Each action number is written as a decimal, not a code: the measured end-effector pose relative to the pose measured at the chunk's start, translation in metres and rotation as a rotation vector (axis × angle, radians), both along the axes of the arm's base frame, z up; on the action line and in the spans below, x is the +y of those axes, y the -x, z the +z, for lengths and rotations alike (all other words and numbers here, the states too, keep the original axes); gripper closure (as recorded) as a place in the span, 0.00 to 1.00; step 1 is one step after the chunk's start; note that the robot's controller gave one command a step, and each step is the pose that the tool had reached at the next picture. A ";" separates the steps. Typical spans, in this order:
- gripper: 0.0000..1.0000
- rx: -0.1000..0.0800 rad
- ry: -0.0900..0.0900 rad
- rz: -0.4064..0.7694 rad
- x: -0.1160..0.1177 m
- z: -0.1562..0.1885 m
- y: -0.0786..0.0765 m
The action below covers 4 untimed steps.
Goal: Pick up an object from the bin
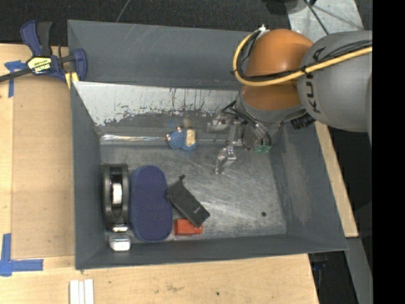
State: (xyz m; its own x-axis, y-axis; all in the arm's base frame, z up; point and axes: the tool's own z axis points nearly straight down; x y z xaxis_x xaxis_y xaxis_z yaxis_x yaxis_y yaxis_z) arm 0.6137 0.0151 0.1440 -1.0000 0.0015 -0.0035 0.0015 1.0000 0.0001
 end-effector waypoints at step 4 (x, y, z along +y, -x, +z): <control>0.00 0.005 0.001 0.808 0.110 -0.044 0.015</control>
Offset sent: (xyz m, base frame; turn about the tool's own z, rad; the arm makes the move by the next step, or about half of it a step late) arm 0.0104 0.0414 -0.0583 -0.0518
